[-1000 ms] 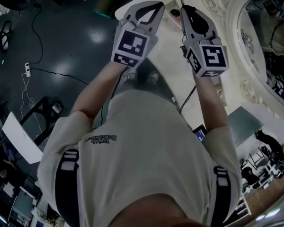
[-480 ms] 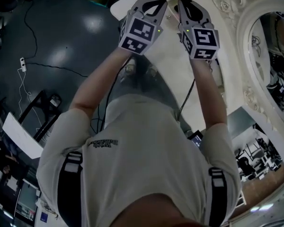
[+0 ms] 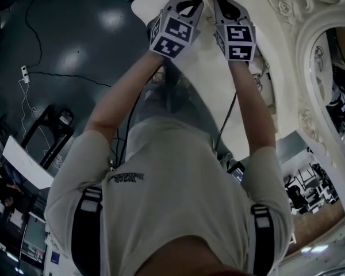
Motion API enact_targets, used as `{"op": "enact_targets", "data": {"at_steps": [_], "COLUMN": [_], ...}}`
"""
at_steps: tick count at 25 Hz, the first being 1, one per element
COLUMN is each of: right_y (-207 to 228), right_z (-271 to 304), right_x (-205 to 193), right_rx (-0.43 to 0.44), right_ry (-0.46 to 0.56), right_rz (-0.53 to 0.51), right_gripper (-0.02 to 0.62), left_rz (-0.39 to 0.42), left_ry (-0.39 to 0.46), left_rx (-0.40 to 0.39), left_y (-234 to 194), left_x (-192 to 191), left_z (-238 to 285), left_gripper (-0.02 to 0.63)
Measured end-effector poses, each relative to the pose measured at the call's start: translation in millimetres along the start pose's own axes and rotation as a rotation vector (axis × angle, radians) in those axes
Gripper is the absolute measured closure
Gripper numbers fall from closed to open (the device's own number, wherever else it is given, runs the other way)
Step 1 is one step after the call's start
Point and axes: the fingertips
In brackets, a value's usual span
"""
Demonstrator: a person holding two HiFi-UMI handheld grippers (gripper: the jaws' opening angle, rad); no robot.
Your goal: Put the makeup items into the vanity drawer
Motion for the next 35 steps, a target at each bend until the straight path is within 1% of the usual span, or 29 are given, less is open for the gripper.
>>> {"op": "enact_targets", "data": {"at_steps": [3, 6, 10, 14, 22, 28, 35], "right_y": [2.1, 4.5, 8.8, 7.4, 7.3, 5.9, -1.4], "right_z": [9.1, 14.6, 13.1, 8.9, 0.5, -14.8, -49.5], "right_x": [-18.9, -35.6, -42.0, -39.4, -41.5, -18.2, 25.2], "right_rx": [-0.009, -0.016, -0.023, -0.023, -0.039, -0.051, -0.052], "right_ry": [-0.050, -0.089, -0.090, -0.086, -0.078, -0.025, 0.067], "right_rz": [0.000, 0.024, 0.054, 0.065, 0.064, 0.061, 0.052], "right_gripper": [0.565, 0.565, 0.558, 0.532, 0.532, 0.541, 0.541], "left_rz": [-0.003, -0.005, -0.013, -0.020, -0.009, -0.001, 0.029], "left_ry": [-0.019, -0.033, -0.045, -0.052, -0.044, -0.017, 0.047], "left_rx": [-0.011, -0.022, -0.034, -0.038, -0.034, -0.021, 0.005], "left_y": [4.0, 8.2, 13.7, 14.9, 19.4, 14.8, 7.2], "left_x": [-10.1, -18.1, -26.9, -30.2, -26.0, -8.9, 31.8], "left_z": [8.7, 13.8, 15.2, 10.4, 6.2, -6.9, -31.7], "left_gripper": [0.592, 0.592, 0.592, 0.592, 0.592, 0.592, 0.592]}}
Point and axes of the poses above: the fingertips, and each gripper's own axes: z forward along the fingers, y to its right, x out of its top, and after that the axes turned 11 degrees about z, right-handed
